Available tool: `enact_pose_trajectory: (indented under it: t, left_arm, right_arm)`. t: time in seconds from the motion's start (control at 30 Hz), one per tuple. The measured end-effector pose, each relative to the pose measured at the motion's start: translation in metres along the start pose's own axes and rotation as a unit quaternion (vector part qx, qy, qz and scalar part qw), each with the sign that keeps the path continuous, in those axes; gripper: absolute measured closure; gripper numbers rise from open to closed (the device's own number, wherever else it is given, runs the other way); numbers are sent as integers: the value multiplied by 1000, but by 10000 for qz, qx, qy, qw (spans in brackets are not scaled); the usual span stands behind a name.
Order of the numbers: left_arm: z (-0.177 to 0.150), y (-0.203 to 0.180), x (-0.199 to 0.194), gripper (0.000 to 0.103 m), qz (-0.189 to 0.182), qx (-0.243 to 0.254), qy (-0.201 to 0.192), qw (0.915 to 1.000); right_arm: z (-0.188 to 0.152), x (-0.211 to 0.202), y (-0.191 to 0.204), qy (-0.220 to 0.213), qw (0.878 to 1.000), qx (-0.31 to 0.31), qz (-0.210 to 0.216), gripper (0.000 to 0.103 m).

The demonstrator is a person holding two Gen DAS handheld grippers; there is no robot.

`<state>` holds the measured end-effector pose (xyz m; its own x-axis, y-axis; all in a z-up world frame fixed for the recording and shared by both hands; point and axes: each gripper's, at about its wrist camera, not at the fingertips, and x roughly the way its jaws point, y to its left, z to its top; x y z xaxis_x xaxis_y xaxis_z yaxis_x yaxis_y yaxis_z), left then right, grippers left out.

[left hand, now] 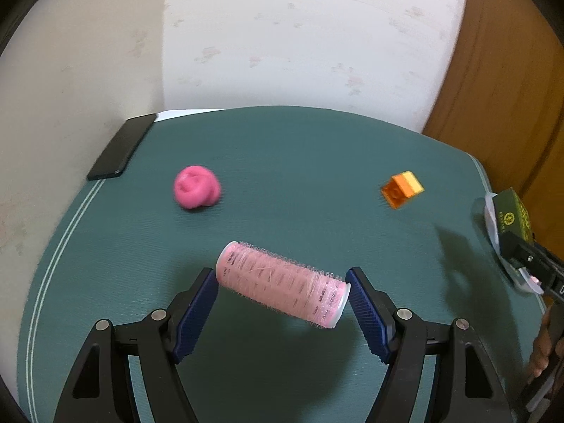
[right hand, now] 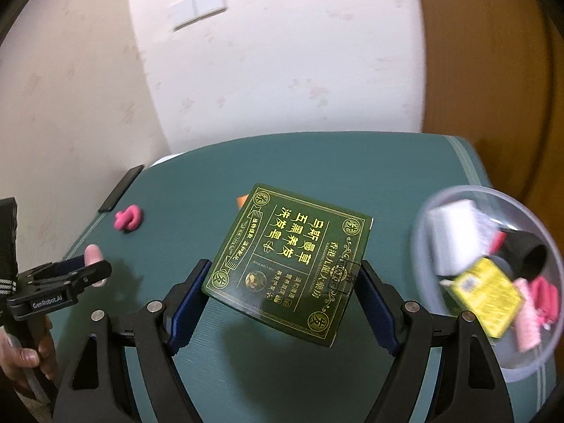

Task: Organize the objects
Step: 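Carry the green box over the clear bowl with the right tool while the left holds the roller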

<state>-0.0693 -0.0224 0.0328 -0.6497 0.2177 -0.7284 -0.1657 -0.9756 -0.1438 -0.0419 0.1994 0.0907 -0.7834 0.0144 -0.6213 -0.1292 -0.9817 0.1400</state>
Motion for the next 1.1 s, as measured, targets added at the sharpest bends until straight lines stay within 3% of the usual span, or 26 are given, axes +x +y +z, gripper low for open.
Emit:
enact_pose_trajectory:
  t: [0.57, 1.1]
  left_arm:
    - [11, -85, 0, 25, -393, 604, 14, 9974]
    - [14, -169, 7, 25, -585, 1250, 58, 9904]
  right_arm:
    - [-18, -62, -128, -364, 9918, 732, -981, 22]
    - [-27, -64, -175, -216, 9906, 643, -1190, 22]
